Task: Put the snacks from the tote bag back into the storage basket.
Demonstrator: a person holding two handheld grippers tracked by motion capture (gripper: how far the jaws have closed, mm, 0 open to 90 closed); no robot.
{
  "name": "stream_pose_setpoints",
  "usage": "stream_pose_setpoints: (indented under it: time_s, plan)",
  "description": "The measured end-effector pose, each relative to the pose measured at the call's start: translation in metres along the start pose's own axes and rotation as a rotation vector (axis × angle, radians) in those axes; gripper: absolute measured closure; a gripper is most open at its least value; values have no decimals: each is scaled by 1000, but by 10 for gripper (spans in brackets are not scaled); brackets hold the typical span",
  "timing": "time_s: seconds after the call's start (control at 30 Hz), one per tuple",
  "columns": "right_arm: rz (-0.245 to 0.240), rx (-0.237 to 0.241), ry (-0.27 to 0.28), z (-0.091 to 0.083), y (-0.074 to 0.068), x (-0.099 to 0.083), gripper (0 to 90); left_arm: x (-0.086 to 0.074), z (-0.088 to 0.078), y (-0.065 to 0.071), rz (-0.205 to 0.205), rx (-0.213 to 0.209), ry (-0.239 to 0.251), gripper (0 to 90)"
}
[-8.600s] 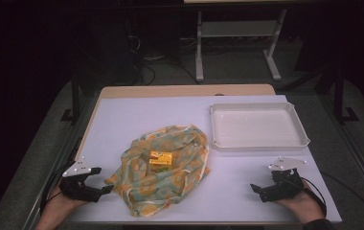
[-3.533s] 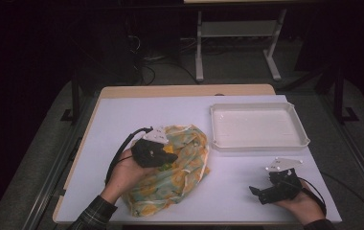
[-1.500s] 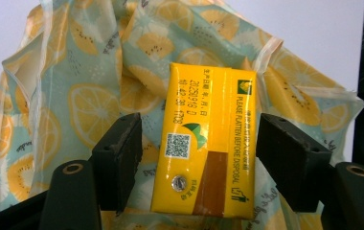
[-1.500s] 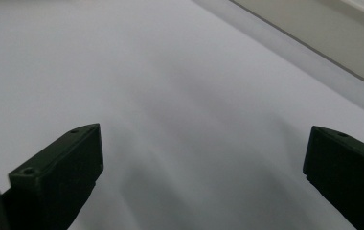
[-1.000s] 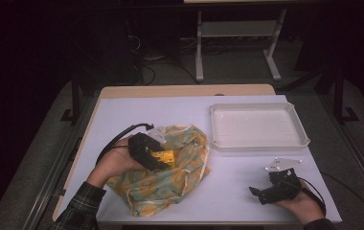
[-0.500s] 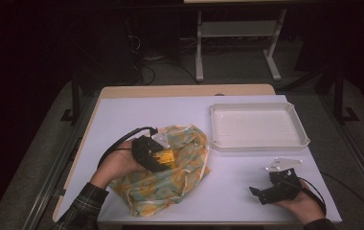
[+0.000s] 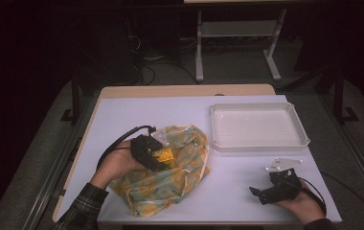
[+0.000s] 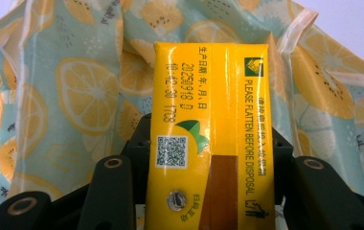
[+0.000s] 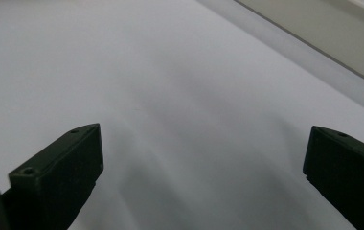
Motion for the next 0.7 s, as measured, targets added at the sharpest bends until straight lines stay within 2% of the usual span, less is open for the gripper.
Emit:
stream_pose_setpoints:
  time_s: [0.13, 0.2, 0.33, 0.37, 0.6, 0.7]
  plan:
    - [-4, 1, 0, 0, 0, 0, 0, 2, -2, -2, -23, 15, 11, 526]
    - [0, 3, 0, 0, -1, 1, 0, 2, -3, -2, -48, 26, 24, 527]
    - [1, 7, 6, 0, -1, 1, 0, 3, -5, -4, -59, 39, 27, 527]
    - [5, 8, 8, -1, -1, 1, 0, 3, -6, -4, -77, 45, 28, 527]
    - [17, 12, 2, 0, -2, 1, 0, 10, -11, -6, -90, 57, 46, 527]
    - [8, 19, 2, -1, -3, 1, 0, 15, -15, -7, -97, 66, 55, 528]
Point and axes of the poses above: each handheld gripper's, and its own axes: z roughly forward along the jaws, x roughly out of its top, y roughly to its right, the point moved 4 cm from there along z, roughly forward along the jaws, and after that the axes turned 14 degrees about y, right-handed, at the moved point
